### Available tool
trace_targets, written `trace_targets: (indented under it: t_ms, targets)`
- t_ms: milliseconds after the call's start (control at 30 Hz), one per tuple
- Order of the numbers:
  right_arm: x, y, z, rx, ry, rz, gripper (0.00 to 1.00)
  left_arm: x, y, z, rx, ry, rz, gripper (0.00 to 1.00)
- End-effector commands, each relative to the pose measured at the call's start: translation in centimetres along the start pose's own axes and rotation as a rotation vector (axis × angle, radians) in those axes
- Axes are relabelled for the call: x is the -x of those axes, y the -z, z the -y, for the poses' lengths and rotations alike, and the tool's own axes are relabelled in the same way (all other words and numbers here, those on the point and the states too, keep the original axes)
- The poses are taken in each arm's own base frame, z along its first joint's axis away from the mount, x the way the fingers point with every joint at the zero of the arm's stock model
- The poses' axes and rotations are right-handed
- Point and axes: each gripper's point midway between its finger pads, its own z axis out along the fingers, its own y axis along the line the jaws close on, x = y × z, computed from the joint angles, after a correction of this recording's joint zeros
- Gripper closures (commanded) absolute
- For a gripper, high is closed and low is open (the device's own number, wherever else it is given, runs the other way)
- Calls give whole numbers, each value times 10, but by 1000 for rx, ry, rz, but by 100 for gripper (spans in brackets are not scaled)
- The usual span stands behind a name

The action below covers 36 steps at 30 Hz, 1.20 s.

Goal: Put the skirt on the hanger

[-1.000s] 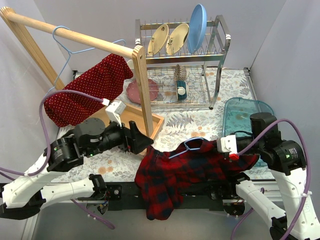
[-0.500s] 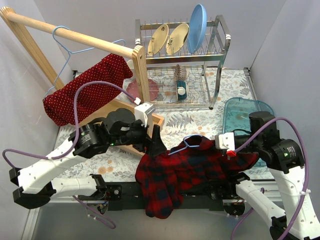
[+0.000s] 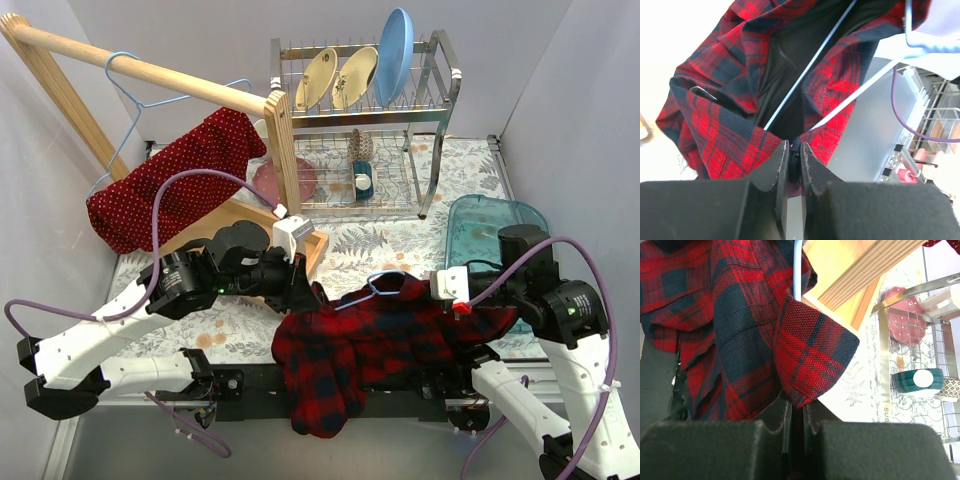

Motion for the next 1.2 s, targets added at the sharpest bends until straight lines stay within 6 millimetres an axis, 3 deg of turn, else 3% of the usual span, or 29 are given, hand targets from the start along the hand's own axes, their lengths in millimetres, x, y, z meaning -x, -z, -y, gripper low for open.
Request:
trace_targets:
  t_ms: [0, 67, 167, 200, 267, 367, 433, 500, 633, 767, 933, 1033, 1067, 1167]
  targets:
    - [13, 0, 6, -25, 54, 51, 99, 9, 15, 15, -74, -18, 62, 100]
    - [11, 0, 3, -14, 52, 46, 99, 23, 21, 18, -68, -38, 120, 100]
    - [8, -3, -6, 29, 74, 58, 99, 60, 51, 34, -93, -103, 295, 100]
    - [6, -4, -9, 40, 62, 57, 99, 74, 70, 43, -113, -126, 367, 100]
    - [4, -6, -9, 50, 53, 58, 99, 87, 87, 54, -142, -190, 426, 100]
    - [-1, -9, -3, 23, 21, 53, 99, 95, 114, 82, -252, -294, 484, 100]
    - [0, -11, 4, -2, 9, 59, 99, 90, 131, 98, -344, -351, 504, 100]
    - [2, -12, 6, -5, -17, 72, 99, 89, 140, 102, -363, -376, 519, 100]
    - [17, -12, 4, 24, -15, 134, 99, 80, 130, 81, -275, -378, 485, 100]
    - [40, -10, -10, 124, -18, 245, 99, 66, 90, 40, -124, -393, 398, 100]
    - [48, -10, -11, 156, -27, 287, 99, 48, 50, 7, -18, -456, 278, 100]
    - [36, -13, 5, 96, -27, 215, 99, 46, 49, 17, -64, -492, 231, 100]
    - [24, -13, 14, 52, -49, 144, 99, 49, 48, 22, -73, -499, 217, 100]
    - [7, -10, 30, -24, 18, 41, 99, 68, 79, 48, -121, -528, 257, 100]
